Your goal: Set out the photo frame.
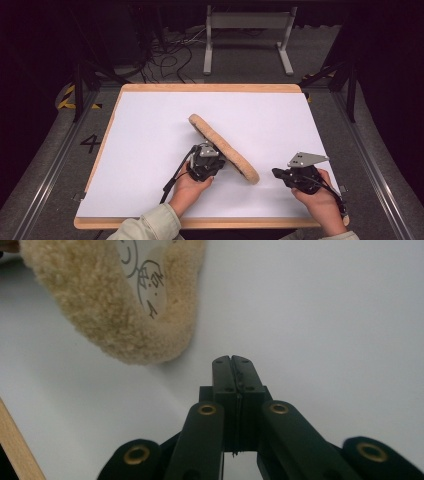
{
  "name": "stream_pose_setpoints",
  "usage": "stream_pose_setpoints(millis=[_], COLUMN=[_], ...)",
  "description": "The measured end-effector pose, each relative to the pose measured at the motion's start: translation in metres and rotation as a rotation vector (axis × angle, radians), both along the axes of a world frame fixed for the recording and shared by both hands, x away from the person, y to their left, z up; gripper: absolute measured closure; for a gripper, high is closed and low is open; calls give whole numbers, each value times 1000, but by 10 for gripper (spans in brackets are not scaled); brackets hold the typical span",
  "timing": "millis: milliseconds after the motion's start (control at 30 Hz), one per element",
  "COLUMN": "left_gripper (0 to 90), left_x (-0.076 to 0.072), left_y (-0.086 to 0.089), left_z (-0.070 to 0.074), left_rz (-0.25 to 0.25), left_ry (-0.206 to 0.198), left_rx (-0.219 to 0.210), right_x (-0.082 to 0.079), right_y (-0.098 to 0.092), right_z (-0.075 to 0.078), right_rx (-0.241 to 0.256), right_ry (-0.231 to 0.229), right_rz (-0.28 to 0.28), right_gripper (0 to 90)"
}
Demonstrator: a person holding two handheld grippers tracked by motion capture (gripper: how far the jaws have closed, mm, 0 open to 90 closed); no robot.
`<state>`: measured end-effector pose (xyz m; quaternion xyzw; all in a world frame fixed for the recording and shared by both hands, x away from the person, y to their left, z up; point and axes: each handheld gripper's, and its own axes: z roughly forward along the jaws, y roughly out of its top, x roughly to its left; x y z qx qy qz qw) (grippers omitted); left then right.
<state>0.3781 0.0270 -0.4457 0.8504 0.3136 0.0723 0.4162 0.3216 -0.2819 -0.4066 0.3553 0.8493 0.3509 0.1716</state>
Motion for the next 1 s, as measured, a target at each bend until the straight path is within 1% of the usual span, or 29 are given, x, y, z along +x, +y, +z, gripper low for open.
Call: stream_pose_setpoints(millis=[67, 133, 167, 200, 233, 267, 333, 367, 400, 467, 533, 633, 700, 767, 1000], left_gripper=[886, 880, 876, 875, 873, 872, 870, 870, 870, 869, 866, 865, 865, 864, 864], left_x=[-3, -7, -7, -10, -10, -11, -12, -13, -13, -15, -18, -23, -25, -28, -30], left_y=[6, 15, 15, 23, 23, 31, 40, 46, 46, 54, 61, 70, 75, 79, 87], left_z=[2, 4, 4, 5, 5, 7, 10, 11, 11, 13, 14, 16, 17, 17, 15], left_rz=[-12, -13, -13, -4, -4, 0, 12, 21, 21, 34, 31, 34, 38, 39, 60], left_ry=[-6, 2, 2, 3, 3, 4, -2, 1, 1, 11, 16, 35, 35, 40, 39], left_rx=[7, 0, 0, -2, -2, -1, 0, -3, -3, -13, -19, -51, -59, -62, -52], right_x=[2, 4, 4, 5, 5, 5, 4, 4, 4, 2, 0, -4, -8, -9, -12], right_y=[8, 14, 20, 24, 29, 33, 39, 41, 41, 46, 53, 62, 71, 74, 96], right_z=[-3, -5, -6, -7, -8, -8, -8, -8, -8, -7, -8, -7, -8, -8, -10], right_rx=[-7, -14, -18, -22, -25, -28, -45, -46, -46, -40, -50, -54, -58, -60, -55], right_ry=[9, 18, 21, 24, 27, 28, 20, 23, 23, 28, 31, 43, 48, 49, 56], right_rz=[23, 45, 67, 82, 96, 109, 124, 132, 132, 150, 176, 212, 242, 251, 328], right_gripper=[900, 900, 900, 900, 900, 900, 900, 900, 900, 900, 900, 900, 900, 900, 900])
